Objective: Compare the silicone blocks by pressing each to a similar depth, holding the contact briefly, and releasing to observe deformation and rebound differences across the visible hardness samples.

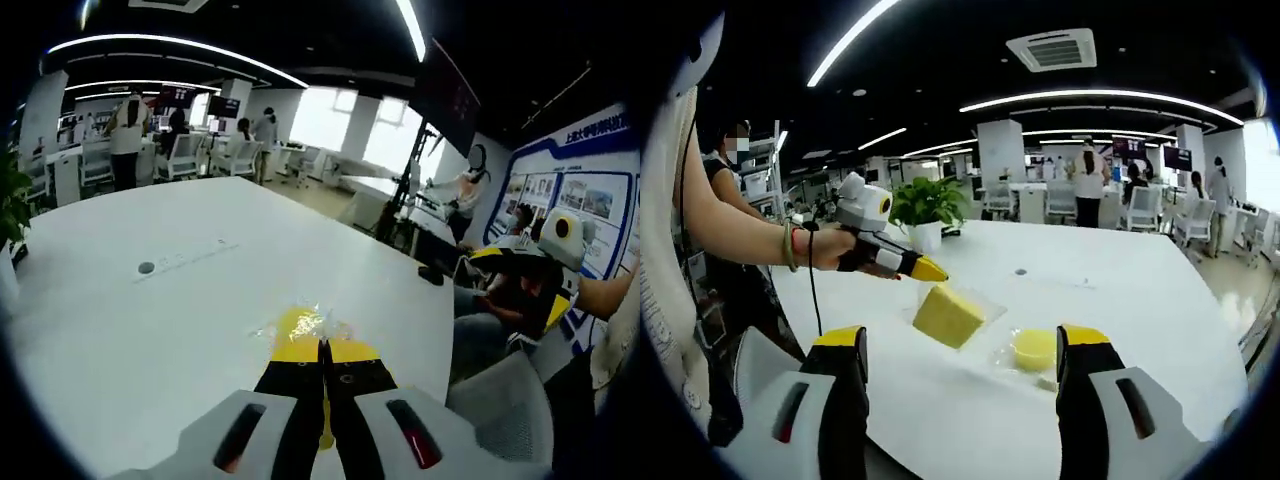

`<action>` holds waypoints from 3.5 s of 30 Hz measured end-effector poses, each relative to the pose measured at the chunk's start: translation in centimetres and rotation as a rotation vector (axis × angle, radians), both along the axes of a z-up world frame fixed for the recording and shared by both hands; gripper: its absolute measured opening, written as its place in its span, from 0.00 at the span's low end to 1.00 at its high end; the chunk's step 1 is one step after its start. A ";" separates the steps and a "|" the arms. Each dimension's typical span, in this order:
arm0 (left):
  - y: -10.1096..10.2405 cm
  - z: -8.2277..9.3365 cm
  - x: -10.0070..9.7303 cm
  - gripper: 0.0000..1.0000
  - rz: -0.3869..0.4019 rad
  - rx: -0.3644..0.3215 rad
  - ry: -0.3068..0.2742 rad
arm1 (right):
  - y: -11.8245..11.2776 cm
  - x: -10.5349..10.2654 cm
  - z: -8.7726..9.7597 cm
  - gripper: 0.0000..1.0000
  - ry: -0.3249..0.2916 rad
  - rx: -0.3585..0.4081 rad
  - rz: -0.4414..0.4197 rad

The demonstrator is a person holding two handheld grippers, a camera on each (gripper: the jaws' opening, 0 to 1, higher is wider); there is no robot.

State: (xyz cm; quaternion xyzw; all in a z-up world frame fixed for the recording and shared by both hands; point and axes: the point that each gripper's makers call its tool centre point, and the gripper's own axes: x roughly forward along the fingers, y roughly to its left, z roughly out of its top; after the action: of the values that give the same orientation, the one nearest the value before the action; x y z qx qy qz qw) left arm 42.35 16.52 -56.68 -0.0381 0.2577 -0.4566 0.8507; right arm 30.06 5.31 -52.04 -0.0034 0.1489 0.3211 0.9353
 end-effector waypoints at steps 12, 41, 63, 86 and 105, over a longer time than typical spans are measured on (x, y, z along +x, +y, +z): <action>0.5 -3.0 0.7 0.00 -0.011 -0.036 0.088 | -0.6 -0.5 -1.2 0.71 0.042 -0.011 -0.041; 5.7 -8.4 8.1 0.00 0.067 0.079 0.103 | -0.8 -0.4 -3.1 0.67 0.123 -0.041 -0.069; 8.5 -14.7 9.6 0.00 0.093 0.213 0.170 | -0.7 0.0 -4.7 0.65 0.179 -0.039 -0.085; 9.3 -14.0 9.5 0.12 0.130 0.245 0.083 | 0.4 0.2 -5.4 0.64 0.194 -0.024 -0.039; 11.6 -8.8 8.3 0.40 0.271 0.205 -0.020 | 1.2 0.3 -4.5 0.63 0.157 0.004 0.016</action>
State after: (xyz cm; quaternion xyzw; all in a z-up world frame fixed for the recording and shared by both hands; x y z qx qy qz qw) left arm 50.62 28.17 -65.51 0.0192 0.2870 -0.3095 0.9063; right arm 30.37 6.55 -56.49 0.0226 0.2211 0.3283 0.9181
